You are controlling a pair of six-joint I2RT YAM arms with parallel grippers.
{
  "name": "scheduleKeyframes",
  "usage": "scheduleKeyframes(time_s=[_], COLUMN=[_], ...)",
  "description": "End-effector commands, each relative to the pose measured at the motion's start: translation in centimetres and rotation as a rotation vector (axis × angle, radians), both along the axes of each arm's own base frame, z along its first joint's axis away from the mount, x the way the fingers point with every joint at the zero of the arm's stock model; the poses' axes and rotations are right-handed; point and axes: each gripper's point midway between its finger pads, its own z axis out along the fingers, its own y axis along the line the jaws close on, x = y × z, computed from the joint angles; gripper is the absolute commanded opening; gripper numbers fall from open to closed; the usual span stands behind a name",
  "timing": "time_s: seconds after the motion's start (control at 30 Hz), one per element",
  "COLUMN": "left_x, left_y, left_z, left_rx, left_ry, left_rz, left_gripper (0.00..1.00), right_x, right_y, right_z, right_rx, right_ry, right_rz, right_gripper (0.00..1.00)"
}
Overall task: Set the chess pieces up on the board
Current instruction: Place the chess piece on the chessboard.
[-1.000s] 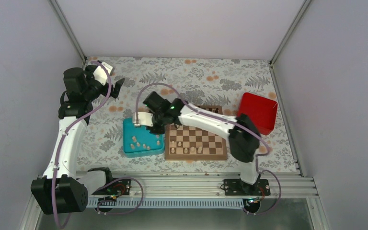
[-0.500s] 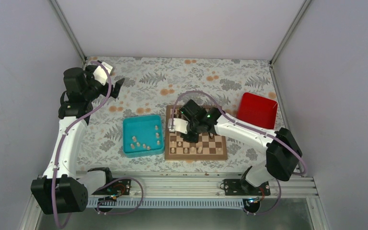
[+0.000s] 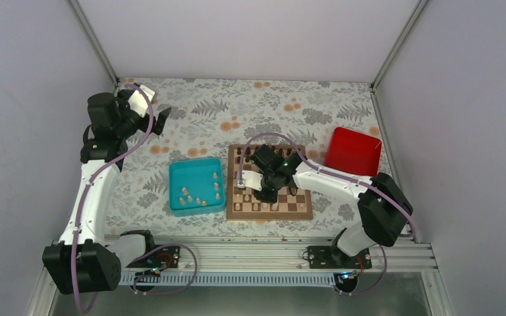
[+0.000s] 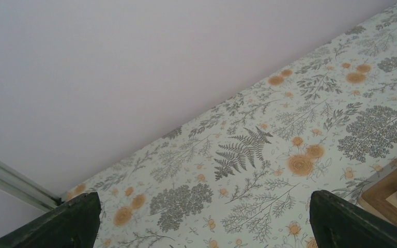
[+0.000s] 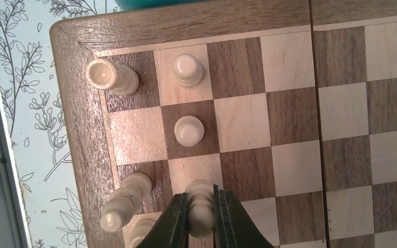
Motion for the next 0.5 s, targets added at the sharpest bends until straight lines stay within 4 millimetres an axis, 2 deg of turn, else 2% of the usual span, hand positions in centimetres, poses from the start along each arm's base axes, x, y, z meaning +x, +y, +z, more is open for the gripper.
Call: scheduleKeyframes(time_s=[0.0, 0.47], left_x=[0.2, 0.4], left_y=[0.3, 0.3], left_z=[0.3, 0.1], left_rx=[-0.003, -0.005], left_ry=[-0.003, 0.001], left_rz=[0.01, 0.009], left_gripper=[1.0, 1.0], right_x=[0.2, 0.2], right_y=[0.2, 0.2], right_z=[-0.7, -2.3], right_rx=[0.014, -0.026], right_ry=[0.017, 0.057], right_rz=[0.002, 0.007], right_gripper=[0.05, 0.06])
